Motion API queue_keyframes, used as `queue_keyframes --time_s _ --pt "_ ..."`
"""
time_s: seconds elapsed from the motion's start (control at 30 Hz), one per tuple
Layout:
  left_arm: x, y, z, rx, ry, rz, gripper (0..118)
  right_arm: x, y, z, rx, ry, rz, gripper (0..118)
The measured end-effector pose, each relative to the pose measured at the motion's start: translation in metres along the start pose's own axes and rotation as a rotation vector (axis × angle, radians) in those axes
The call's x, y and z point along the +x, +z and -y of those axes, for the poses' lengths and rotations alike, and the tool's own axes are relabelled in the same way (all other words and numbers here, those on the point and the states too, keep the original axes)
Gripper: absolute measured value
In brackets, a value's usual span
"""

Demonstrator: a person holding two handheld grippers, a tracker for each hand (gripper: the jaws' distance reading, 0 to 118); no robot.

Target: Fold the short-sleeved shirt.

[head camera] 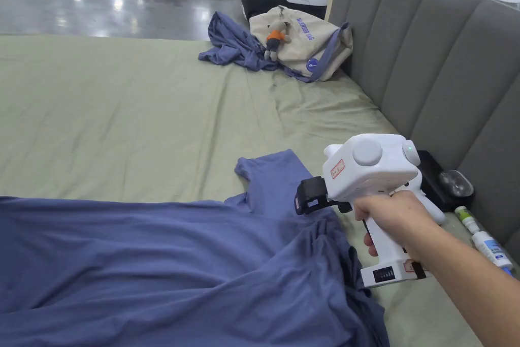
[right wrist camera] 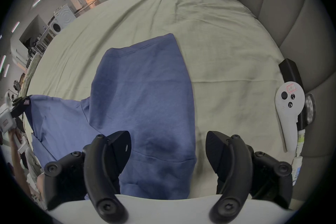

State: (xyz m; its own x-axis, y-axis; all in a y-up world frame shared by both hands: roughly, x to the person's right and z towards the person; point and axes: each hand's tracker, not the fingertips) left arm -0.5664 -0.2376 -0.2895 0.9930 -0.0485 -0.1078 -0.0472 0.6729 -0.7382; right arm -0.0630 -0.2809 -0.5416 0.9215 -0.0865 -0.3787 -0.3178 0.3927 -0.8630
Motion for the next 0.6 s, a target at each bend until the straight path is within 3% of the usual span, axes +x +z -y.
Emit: queue_keyframes --time_s 0.13,0.17,0.2,0.27,0.33,0.43,0.53,0.6 --pt "-0.003 -0.001 0.001 -0.005 0.021 0.006 6 -0.004 -0.009 0.003 -0.021 -0.006 0.018 89" --pt "-0.003 -0.001 0.001 -0.006 0.026 0.008 6 -0.004 -0.010 0.004 -0.025 -0.010 0.012 80" --pt "-0.004 -0.001 0.001 -0.008 0.031 0.010 6 -0.006 -0.010 0.007 -0.025 -0.017 0.012 62" --pt "-0.004 -0.002 0.001 -0.013 0.036 0.011 6 -0.008 -0.008 0.010 -0.004 0.019 0.047 44" --pt "-0.003 -0.004 -0.001 -0.019 0.022 0.008 6 -0.003 -0.004 0.009 0.010 0.018 -0.006 12" --pt "-0.004 -0.008 -0.005 -0.031 0.005 0.004 6 0.004 0.003 0.004 0.010 -0.068 -0.093 8" --pt "-0.007 -0.010 -0.009 -0.035 -0.002 0.007 6 0.005 0.009 -0.001 0.017 0.001 -0.081 8" --pt "-0.011 -0.006 -0.010 -0.017 0.021 0.023 6 0.010 0.017 0.000 0.023 0.006 -0.110 8"
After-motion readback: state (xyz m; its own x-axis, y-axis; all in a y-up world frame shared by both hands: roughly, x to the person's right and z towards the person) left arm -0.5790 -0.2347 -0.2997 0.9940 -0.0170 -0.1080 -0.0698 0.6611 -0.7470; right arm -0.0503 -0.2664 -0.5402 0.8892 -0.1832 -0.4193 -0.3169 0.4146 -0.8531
